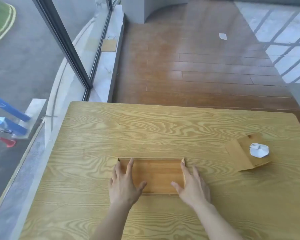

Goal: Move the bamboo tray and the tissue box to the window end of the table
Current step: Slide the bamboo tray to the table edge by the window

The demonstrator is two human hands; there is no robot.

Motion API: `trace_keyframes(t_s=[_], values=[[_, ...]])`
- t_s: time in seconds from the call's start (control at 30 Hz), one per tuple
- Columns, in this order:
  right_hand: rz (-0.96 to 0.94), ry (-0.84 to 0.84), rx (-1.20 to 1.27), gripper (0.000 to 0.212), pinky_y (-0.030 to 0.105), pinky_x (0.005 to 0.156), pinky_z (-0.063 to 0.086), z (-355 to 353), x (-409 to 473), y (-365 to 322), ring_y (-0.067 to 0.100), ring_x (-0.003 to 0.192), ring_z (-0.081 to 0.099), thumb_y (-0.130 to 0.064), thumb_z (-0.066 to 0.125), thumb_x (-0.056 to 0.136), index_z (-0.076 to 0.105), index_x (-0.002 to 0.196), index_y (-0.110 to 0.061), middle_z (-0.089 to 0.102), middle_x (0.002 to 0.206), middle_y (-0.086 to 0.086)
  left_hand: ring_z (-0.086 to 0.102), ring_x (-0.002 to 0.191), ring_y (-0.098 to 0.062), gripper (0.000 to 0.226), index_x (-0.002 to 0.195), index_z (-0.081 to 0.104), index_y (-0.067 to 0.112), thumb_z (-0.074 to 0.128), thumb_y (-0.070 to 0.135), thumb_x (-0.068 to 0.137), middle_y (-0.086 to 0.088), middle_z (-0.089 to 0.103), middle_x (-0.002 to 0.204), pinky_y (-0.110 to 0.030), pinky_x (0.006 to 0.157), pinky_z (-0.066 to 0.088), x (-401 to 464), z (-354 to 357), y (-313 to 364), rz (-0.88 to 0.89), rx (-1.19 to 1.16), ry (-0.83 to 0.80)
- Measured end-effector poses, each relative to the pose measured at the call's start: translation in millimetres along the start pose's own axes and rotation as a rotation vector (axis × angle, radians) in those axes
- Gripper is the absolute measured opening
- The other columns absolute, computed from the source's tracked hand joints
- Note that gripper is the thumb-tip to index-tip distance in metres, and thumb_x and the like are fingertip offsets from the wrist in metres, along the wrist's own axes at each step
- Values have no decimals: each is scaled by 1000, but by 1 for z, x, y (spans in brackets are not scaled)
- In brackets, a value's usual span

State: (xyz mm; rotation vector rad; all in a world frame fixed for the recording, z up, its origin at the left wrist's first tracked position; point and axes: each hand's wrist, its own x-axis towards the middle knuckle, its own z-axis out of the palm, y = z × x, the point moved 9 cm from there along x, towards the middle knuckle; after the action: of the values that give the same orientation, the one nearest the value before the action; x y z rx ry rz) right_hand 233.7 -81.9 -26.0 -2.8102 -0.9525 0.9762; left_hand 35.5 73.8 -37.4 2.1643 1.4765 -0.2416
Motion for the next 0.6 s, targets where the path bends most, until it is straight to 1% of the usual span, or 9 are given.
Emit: trace_keyframes(t_s=[0.03,0.07,0.13,0.2,0.27,0.37,0.47,0.6], values=[[16,-13,12,86,42,109,46,4,2,-2,32,147,42,-63,57,94,11,163,-41,19,172,9,7,153,-28,100,154,5,49,63,70,77,-10,4,167,-48,114,32,4,1,-2,-3,-15,-17],[42,4,29,85,41,107,47,5,4,-2,31,143,46,-61,59,94,14,163,-40,27,168,8,8,152,-29,101,154,5,48,66,68,76,-10,3,166,-49,112,35,6,-1,-5,-20,-20,7],[82,10,67,82,40,102,50,10,4,-4,28,135,52,-57,62,95,19,162,-37,43,156,6,12,149,-30,103,154,5,48,71,63,76,-9,1,166,-49,107,40,9,-2,-10,-46,-27,33],[111,22,87,79,39,99,51,15,5,-9,27,129,55,-53,65,94,26,161,-35,49,146,4,18,147,-30,105,154,5,48,74,58,76,-10,4,165,-49,102,45,11,2,-18,-80,-25,15],[141,27,104,74,40,99,51,18,6,-14,28,128,55,-48,69,93,36,158,-34,50,142,4,21,145,-30,105,154,5,47,76,54,77,-10,11,162,-48,100,48,13,4,-26,-90,-37,10],[183,37,96,66,39,97,51,22,6,-21,29,124,57,-45,73,91,48,151,-33,51,137,5,22,144,-28,102,154,9,44,76,52,77,-8,19,158,-47,100,48,15,3,-38,-74,-50,20],[184,54,75,64,39,94,52,26,8,-38,29,121,58,-46,74,90,51,148,-34,51,134,5,26,142,-25,97,151,17,42,78,51,76,-5,24,153,-46,98,51,19,-2,-57,-78,-82,43],[114,77,25,65,39,97,51,28,13,-84,28,123,56,-49,73,90,50,148,-34,50,134,5,33,136,-22,88,145,29,42,78,54,72,0,33,146,-40,91,54,21,-24,-97,-124,-127,110]])
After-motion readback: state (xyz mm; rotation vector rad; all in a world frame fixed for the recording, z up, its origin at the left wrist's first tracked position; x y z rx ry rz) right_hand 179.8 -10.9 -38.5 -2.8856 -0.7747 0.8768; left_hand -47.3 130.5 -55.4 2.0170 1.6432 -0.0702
